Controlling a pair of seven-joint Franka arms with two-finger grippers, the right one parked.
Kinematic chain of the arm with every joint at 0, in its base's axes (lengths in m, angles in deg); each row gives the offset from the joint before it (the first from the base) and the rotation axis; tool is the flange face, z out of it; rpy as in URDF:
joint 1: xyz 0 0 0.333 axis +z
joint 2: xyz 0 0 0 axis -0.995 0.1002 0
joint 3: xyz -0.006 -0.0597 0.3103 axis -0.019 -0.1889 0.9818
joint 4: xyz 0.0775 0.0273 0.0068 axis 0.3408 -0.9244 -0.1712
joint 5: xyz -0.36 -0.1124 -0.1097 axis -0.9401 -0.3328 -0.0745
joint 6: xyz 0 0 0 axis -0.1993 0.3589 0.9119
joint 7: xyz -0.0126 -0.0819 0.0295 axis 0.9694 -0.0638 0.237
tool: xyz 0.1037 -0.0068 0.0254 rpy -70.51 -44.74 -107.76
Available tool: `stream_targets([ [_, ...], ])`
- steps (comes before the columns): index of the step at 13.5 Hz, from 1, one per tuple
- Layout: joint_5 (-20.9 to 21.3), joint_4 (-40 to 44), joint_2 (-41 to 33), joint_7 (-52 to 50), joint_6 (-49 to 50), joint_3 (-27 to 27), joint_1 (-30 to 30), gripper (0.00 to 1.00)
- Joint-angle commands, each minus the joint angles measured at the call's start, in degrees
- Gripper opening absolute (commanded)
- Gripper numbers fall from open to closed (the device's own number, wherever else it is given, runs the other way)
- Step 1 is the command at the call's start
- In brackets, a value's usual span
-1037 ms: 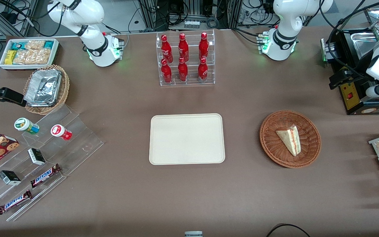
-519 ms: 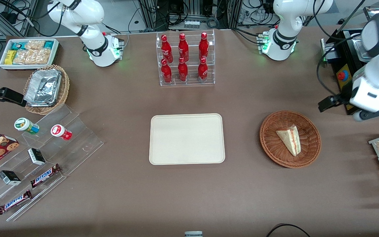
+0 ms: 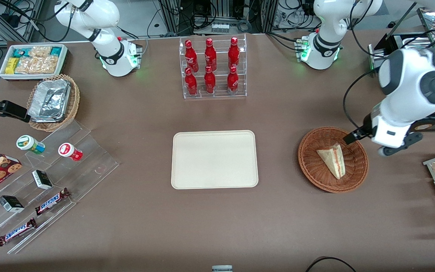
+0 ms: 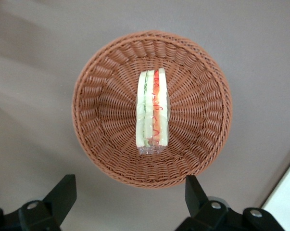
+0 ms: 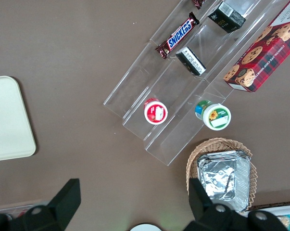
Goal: Place sandwich from basket to tray
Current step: 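Move the left gripper down over the sandwich in the wicker basket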
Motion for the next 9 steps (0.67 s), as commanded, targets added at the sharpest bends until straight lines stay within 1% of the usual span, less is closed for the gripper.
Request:
stream_targets([
  [1,1.04,-1.75,1.29,-0.64,-2.90,-0.07,-0.11,1.00],
  [9,1.04,-1.75,8.76,-2.04,-10.28,-0.25,-0.11,1.00],
])
